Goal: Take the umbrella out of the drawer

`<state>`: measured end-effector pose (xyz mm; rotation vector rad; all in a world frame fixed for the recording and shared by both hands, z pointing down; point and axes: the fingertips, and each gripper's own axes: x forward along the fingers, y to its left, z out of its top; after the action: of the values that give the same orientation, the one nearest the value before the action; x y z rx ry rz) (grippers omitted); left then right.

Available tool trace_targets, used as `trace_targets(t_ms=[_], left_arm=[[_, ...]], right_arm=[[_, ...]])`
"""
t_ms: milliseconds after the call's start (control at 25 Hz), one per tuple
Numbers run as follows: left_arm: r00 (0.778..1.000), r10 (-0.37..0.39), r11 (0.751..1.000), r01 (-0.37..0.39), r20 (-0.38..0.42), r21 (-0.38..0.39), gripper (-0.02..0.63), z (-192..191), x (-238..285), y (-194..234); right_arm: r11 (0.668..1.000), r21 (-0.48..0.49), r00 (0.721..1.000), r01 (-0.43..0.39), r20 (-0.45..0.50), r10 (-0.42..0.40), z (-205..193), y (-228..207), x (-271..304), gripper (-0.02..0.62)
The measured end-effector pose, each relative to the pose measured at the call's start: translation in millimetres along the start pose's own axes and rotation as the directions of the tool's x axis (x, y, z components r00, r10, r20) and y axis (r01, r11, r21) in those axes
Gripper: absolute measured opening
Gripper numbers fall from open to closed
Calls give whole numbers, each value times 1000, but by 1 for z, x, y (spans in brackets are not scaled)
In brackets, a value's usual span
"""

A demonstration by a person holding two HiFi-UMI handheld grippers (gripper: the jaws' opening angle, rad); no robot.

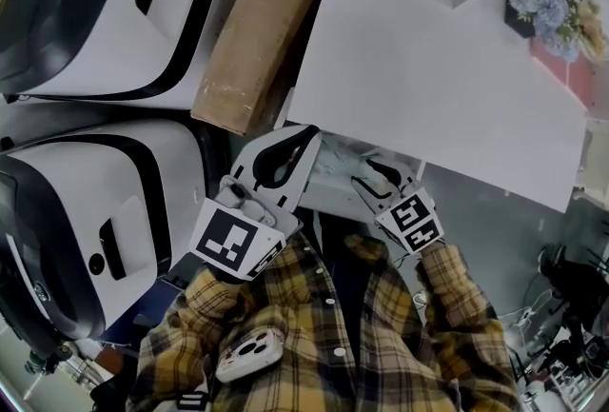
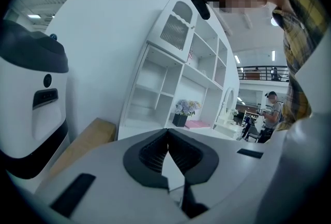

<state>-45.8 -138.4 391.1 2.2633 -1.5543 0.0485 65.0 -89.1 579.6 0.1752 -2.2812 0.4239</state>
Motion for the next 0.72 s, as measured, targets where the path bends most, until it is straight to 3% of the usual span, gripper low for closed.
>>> trace_targets(t_ms=[280,720], left_arm=[[999,27,1000,-28,-22,-6,21,-17,-1,10],[997,79,997,-79,-19,-19,21,-28,-4,23]], right_arm=[[996,-67,988,-65,-147,55,-44,-3,42,226],[950,-289,933,-114,-359,3,-104,-17,96,308]])
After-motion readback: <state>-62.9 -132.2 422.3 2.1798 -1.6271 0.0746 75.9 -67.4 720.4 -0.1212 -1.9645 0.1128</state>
